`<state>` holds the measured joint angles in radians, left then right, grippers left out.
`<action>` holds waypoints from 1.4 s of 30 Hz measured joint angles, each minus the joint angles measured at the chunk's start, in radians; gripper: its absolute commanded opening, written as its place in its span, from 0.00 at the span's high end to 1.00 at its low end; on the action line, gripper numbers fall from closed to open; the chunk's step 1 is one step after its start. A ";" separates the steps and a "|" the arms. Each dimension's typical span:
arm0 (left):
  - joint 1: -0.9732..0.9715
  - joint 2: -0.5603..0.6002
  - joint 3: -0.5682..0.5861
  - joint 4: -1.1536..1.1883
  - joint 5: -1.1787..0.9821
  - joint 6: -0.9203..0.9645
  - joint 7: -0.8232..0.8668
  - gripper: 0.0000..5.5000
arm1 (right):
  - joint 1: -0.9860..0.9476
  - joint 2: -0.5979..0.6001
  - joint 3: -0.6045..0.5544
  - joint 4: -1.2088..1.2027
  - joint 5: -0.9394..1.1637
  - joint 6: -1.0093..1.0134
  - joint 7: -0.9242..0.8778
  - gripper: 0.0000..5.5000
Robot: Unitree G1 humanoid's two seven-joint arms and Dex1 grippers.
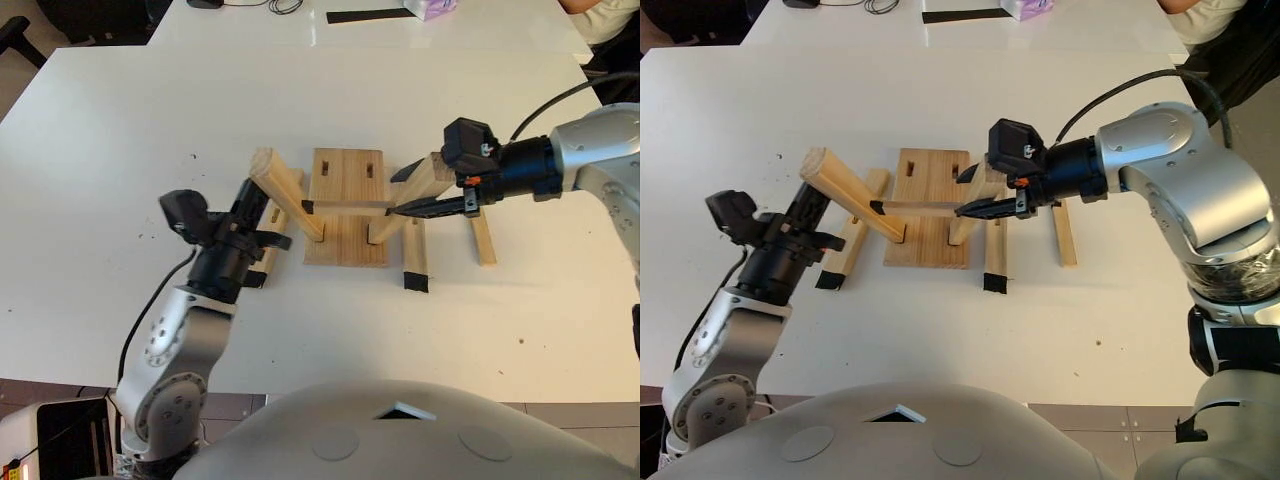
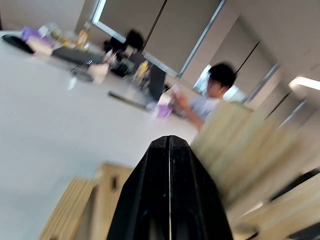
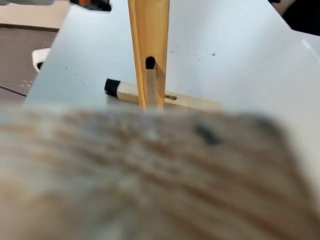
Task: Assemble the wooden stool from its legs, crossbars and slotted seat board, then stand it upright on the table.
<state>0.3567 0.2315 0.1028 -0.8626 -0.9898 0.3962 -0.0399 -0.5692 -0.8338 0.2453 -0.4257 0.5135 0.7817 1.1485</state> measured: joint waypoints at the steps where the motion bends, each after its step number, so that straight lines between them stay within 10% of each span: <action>1: -0.004 0.006 0.006 0.010 -0.013 0.000 -0.013 1.00 | 0.015 0.011 -0.004 0.008 -0.002 -0.002 -0.013 0.45; 10: 0.018 0.031 0.000 0.052 -0.007 0.005 -0.053 1.00 | 0.040 0.025 -0.153 -0.025 0.079 0.054 -0.092 0.34; 21: -0.030 0.150 0.266 0.121 -0.159 0.005 -0.074 1.00 | 0.151 -0.045 -0.487 -0.024 0.269 0.073 -0.081 0.34; 29: 0.141 0.106 0.250 0.052 -0.031 0.021 0.018 1.00 | 0.260 0.058 -0.798 0.022 0.507 0.211 -0.402 0.56; 42: 0.255 0.006 -0.181 -0.122 0.552 0.039 0.208 1.00 | 0.681 0.494 -0.458 -0.534 0.206 0.167 -1.114 0.97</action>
<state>0.6113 0.2371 -0.0785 -0.9843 -0.4378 0.4357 0.1683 0.1120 -0.3399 -0.2127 -0.9600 0.7195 0.9490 0.0345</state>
